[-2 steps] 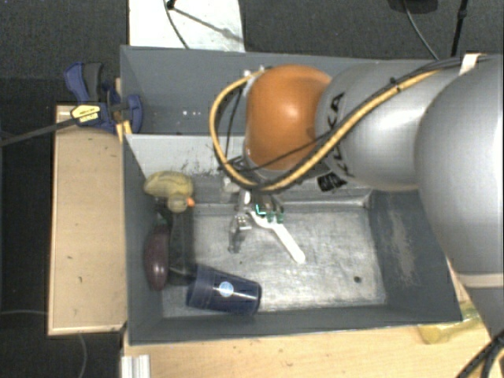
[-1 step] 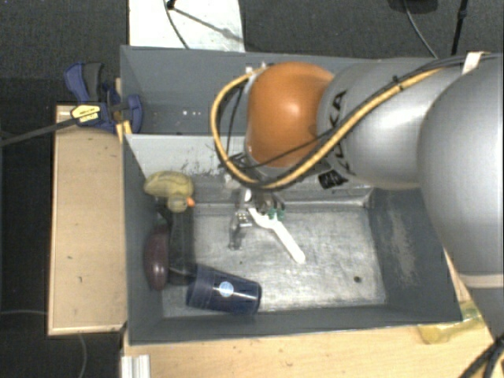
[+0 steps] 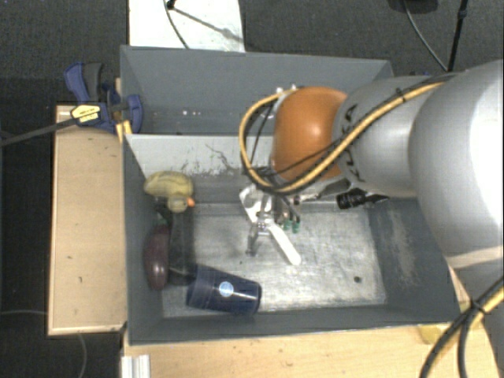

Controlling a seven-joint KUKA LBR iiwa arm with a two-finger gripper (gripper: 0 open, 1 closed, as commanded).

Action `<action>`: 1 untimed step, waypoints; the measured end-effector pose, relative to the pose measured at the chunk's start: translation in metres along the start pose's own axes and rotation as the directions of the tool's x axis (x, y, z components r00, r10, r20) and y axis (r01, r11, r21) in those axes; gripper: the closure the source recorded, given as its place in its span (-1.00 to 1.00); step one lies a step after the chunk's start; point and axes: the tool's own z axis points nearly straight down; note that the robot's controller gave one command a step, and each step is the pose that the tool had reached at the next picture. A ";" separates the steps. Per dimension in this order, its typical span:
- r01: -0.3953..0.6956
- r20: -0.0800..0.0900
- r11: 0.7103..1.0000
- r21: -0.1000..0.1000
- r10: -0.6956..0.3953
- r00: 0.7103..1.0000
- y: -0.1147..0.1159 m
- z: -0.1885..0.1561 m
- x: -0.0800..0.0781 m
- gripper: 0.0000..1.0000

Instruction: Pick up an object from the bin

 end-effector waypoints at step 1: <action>0.032 -0.003 0.999 0.002 -0.032 0.999 -0.003 -0.016 -0.001 -1.00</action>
Offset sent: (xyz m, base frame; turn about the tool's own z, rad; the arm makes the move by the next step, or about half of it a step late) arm -0.0093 -0.0552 0.0136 0.3057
